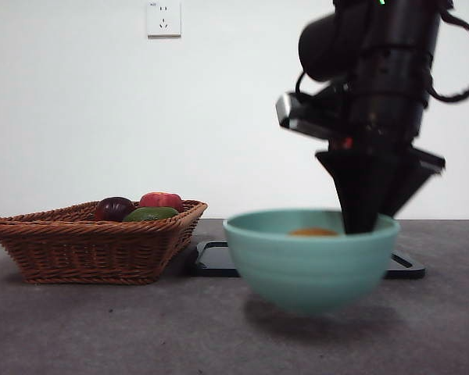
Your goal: Pick up the wifruite, put it on the bowl, pick up the plate, put it on desk
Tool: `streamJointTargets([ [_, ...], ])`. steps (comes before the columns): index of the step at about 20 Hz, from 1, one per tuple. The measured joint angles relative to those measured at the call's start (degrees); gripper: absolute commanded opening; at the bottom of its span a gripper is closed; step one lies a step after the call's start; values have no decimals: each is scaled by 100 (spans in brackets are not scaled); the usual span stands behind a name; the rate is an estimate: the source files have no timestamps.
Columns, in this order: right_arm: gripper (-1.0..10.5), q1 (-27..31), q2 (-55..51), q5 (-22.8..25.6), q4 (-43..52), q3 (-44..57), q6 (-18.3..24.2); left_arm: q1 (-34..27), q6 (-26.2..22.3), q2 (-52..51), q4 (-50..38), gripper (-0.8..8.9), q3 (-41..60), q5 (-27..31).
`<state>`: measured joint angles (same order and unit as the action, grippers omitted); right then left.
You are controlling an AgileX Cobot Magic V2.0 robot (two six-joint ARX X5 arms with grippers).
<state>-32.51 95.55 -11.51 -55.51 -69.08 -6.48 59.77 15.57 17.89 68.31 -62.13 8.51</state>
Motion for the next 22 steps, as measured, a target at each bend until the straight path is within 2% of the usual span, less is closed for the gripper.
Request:
streamJointTargets([
  [6, 9, 234, 435, 125, -643, -1510, 33, 0, 0, 0, 0, 531, 0, 0],
  [15, 9, 929, 2441, 122, -1390, -4083, 372, 0, 0, 0, 2, 531, 0, 0],
  [18, 9, 1078, 2918, 120, -1388, -4470, 402, 0, 0, 0, -2, 531, 0, 0],
  [22, 9, 1189, 3169, 120, -1412, -4472, 496, 0, 0, 0, 0, 531, 0, 9],
])
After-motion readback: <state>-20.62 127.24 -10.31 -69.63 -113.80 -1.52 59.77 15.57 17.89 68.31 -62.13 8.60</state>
